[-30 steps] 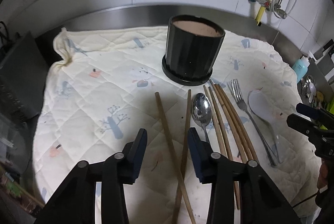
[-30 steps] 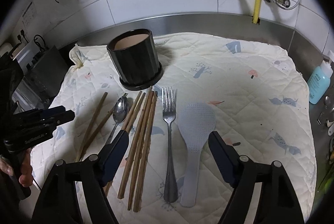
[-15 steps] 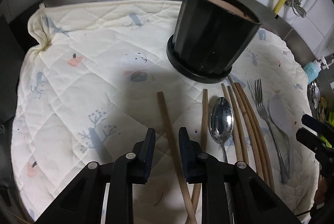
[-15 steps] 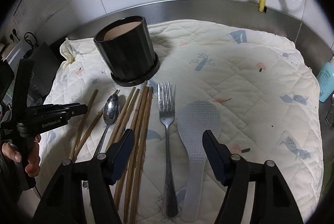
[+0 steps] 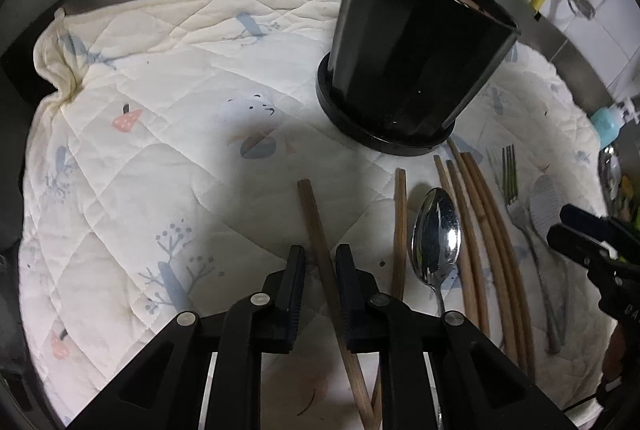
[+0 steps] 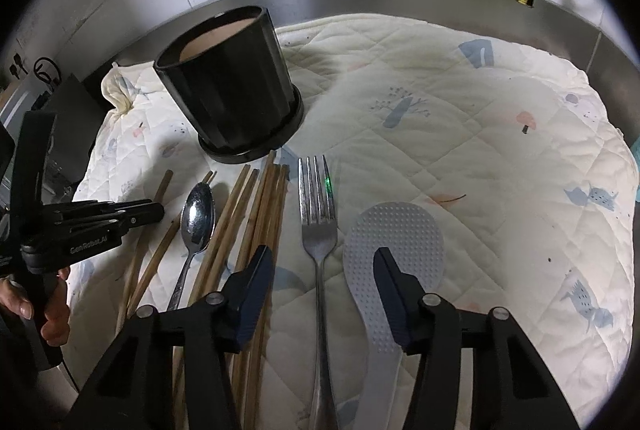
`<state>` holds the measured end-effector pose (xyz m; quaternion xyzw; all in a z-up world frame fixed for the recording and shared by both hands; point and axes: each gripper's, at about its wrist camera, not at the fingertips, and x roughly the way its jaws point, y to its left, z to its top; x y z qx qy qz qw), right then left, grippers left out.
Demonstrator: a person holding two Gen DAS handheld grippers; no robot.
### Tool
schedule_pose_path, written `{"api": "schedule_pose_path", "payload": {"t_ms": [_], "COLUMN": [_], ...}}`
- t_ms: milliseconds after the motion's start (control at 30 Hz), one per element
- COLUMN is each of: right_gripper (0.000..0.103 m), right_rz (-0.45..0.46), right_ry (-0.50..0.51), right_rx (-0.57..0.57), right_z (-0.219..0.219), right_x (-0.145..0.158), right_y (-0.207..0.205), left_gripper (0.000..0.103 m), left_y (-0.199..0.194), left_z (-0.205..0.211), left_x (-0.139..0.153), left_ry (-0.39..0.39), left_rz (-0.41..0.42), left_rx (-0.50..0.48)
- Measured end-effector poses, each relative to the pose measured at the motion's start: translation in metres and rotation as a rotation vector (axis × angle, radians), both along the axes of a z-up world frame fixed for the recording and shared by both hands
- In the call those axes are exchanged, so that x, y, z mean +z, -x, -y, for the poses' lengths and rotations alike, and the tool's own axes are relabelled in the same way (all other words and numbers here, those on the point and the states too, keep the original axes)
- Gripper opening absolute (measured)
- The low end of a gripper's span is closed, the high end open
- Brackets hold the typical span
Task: Organize utensils
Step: 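Lower the left tool onto a wooden chopstick and close while the right tool closes on the steel fork, then lift the chopstick with the left tool while the right tool lifts the fork toward the black holder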
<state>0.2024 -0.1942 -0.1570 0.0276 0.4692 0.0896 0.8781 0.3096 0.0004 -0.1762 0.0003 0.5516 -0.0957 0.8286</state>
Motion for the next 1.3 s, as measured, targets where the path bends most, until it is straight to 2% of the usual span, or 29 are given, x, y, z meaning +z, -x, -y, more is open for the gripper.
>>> {"api": "schedule_pose_path", "payload": {"t_ms": [133, 533, 700, 1300], "right_gripper": [0.046, 0.045, 0.039, 0.027], "right_rz": [-0.021, -0.03, -0.024, -0.018], "right_ry": [0.01, 0.031, 0.046, 0.118], "right_rx": [0.015, 0.023, 0.031, 0.051], "right_z": [-0.006, -0.015, -0.023, -0.032], "right_x": [-0.006, -0.015, -0.017, -0.027], "right_y": [-0.009, -0.03, -0.038, -0.056], "left_gripper": [0.01, 0.007, 0.007, 0.007], "left_y": [0.003, 0.006, 0.007, 0.009], "left_z": [0.011, -0.001, -0.006, -0.012], "left_x": [0.001, 0.003, 0.006, 0.011], "left_ry": [-0.06, 0.029, 0.056, 0.098], "left_rz": [0.024, 0.019, 0.034, 0.055], "left_rx": [-0.024, 0.006, 0.006, 0.012]}}
